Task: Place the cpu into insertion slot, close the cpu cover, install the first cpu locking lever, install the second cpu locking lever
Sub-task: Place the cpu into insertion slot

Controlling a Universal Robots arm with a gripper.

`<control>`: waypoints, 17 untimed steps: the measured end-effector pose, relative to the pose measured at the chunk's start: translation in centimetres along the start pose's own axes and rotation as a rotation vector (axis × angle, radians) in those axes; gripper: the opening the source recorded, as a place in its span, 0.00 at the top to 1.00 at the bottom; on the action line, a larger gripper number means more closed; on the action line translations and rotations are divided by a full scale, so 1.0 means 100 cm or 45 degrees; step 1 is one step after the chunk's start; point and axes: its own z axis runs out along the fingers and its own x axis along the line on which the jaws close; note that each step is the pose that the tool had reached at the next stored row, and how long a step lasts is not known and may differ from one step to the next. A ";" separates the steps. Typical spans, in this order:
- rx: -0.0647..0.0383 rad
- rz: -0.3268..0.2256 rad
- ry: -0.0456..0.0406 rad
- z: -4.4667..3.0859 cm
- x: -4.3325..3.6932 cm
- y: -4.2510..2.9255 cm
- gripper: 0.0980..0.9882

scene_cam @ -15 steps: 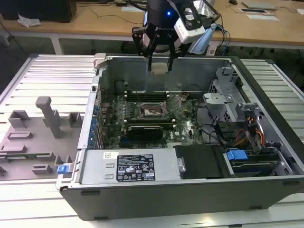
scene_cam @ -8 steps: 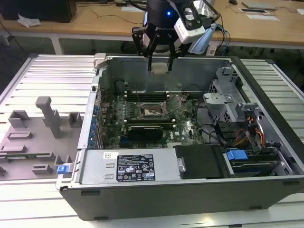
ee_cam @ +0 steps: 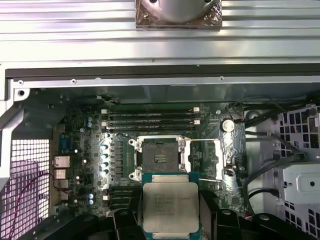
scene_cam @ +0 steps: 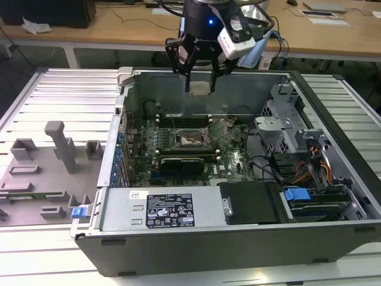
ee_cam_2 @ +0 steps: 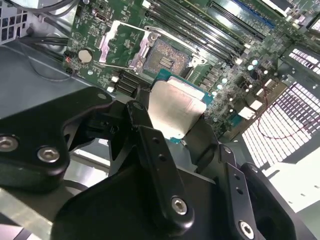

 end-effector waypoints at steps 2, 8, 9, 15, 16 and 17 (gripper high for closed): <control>0.000 0.000 0.000 0.0039 0.0000 -0.0004 0.50; 0.000 0.000 -0.005 0.0227 0.0001 -0.0020 0.50; 0.000 0.000 -0.005 0.0257 0.0002 -0.0022 0.50; 0.000 0.001 -0.007 0.0398 0.0002 -0.0035 0.50; 0.000 0.001 -0.008 0.0427 0.0002 -0.0037 0.50; 0.000 0.001 -0.008 0.0445 0.0002 -0.0039 0.50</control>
